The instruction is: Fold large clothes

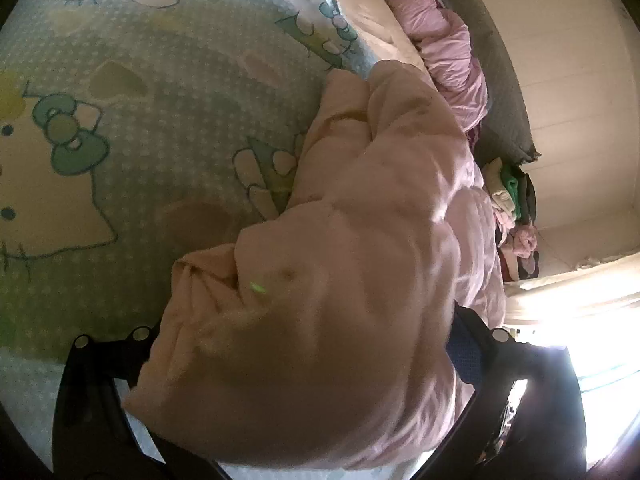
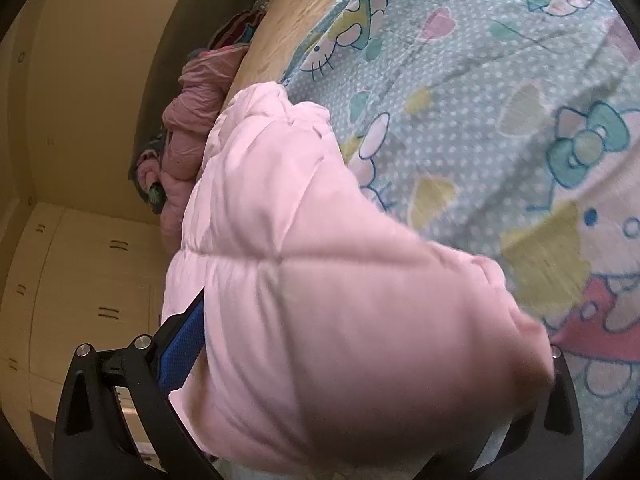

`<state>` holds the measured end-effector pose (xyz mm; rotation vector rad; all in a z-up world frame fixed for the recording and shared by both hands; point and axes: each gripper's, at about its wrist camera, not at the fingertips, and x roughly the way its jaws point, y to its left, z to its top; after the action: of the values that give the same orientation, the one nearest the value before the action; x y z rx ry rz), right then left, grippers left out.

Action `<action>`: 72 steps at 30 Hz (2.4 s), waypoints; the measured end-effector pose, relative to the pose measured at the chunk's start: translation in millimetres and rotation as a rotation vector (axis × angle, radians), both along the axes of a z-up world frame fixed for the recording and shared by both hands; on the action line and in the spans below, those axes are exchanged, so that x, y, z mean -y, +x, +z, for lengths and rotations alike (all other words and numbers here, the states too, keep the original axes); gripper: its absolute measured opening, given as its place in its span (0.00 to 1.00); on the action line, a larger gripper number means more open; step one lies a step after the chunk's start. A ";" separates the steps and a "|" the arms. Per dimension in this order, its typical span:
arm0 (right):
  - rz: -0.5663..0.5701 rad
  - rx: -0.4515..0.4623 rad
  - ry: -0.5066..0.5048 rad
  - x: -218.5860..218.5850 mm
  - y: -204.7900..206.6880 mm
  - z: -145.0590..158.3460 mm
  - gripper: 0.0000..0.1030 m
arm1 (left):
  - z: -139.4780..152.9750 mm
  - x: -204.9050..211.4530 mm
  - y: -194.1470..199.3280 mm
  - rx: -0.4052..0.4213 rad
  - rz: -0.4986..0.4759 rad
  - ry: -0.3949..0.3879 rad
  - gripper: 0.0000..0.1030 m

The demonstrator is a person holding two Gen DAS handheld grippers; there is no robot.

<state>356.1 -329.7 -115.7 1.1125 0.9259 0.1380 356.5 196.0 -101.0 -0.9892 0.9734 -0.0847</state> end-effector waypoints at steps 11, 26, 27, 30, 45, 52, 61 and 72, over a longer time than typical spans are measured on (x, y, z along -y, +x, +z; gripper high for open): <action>0.072 0.062 -0.155 -17.5 3.5 20.0 0.53 | 10.5 7.4 16.9 0.000 -0.052 0.070 0.72; 0.342 0.441 -0.627 -115.5 -36.0 155.5 0.33 | 124.8 43.1 -4.9 0.248 -0.159 0.380 0.32; 0.349 0.453 -0.636 -118.6 -42.8 158.5 0.33 | 128.7 43.9 -8.2 0.254 -0.163 0.391 0.32; 0.371 0.490 -0.650 -134.0 -49.4 168.8 0.33 | 136.2 47.9 -17.0 0.265 -0.172 0.426 0.32; 0.369 0.515 -0.647 -144.0 -107.1 168.6 0.33 | 141.9 39.0 -84.5 0.291 -0.198 0.464 0.32; 0.351 0.508 -0.656 -137.7 -132.0 161.2 0.33 | 135.8 32.2 -105.9 0.300 -0.202 0.454 0.32; 0.322 0.482 -0.647 -134.0 -158.3 153.2 0.33 | 126.5 26.4 -127.6 0.307 -0.210 0.459 0.32; 0.266 0.406 -0.633 -120.8 -172.7 133.0 0.33 | 113.0 23.0 -139.7 0.281 -0.213 0.472 0.33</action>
<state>183.5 -208.9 17.3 0.3512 0.6729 0.2569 216.7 173.0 12.1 -0.4242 0.7855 -0.1588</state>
